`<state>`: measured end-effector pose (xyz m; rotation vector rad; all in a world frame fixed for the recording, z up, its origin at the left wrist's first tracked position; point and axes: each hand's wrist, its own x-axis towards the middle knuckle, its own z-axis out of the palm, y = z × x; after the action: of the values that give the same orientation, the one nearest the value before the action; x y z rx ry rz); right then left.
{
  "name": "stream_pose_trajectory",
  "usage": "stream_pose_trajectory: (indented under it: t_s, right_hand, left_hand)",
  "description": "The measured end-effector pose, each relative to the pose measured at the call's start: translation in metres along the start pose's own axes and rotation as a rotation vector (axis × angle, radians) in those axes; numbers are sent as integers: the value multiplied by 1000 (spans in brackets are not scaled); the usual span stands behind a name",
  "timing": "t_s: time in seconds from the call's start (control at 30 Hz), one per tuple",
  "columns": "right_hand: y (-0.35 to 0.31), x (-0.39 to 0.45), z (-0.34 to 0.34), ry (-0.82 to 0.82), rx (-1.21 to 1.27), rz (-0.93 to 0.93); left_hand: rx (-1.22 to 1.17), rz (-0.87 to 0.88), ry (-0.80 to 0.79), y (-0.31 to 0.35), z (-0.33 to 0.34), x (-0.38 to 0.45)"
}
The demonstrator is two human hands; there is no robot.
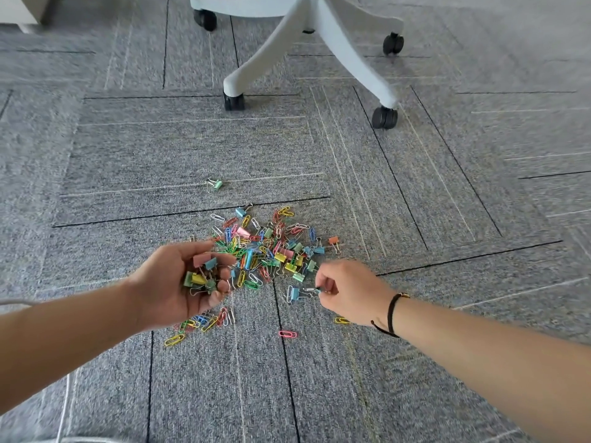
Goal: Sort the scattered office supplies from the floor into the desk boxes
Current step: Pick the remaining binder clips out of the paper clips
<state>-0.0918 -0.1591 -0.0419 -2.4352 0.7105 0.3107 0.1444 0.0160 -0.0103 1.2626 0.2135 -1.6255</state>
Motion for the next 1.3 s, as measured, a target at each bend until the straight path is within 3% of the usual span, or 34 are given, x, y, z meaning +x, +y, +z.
stream_pose_trajectory:
  t_s: [0.23, 0.33, 0.4, 0.47, 0.53, 0.63, 0.73, 0.8, 0.87, 0.93, 1.0, 1.17, 1.3]
  right_hand:
    - [-9, -8, 3, -5, -110, 2]
    - [-8, -12, 7, 57, 10, 93]
    - [-9, -17, 9, 114, 341, 251]
    - [-19, -23, 3, 139, 1095, 397]
    - [-28, -29, -4, 49, 1766, 370]
    - [-37, -33, -12, -107, 2028, 210]
    - [-40, -29, -17, -33, 1953, 273]
    - [-36, -27, -13, 74, 1767, 412]
    - [-31, -28, -1, 183, 1285, 497]
    - [-27, -27, 16, 230, 697, 423]
    - [-27, -22, 29, 238, 374, 309]
    - [-33, -14, 37, 187, 153, 281]
    - [-35, -13, 38, 204, 153, 241]
  left_hand:
    - [-7, -25, -10, -5, -1, -3]
    - [-16, -27, -9, -7, 1, -4]
    - [-14, -29, -27, -7, 3, -5]
    - [-5, -33, -49, -7, 4, -7]
    - [-3, -50, -61, -8, 3, -8]
    - [-11, -65, -59, -9, 2, -8]
    - [-17, -58, -69, -9, 6, -7]
    - [-20, -56, -76, -9, 9, -7]
    - [-20, -56, -85, -9, 9, -8]
    - [-11, -67, -93, -10, 7, -8]
    - [0, -80, -88, -11, 6, -9]
    - [-15, -83, -61, -13, 8, -9]
    - [-3, -78, -54, -13, 7, -10]
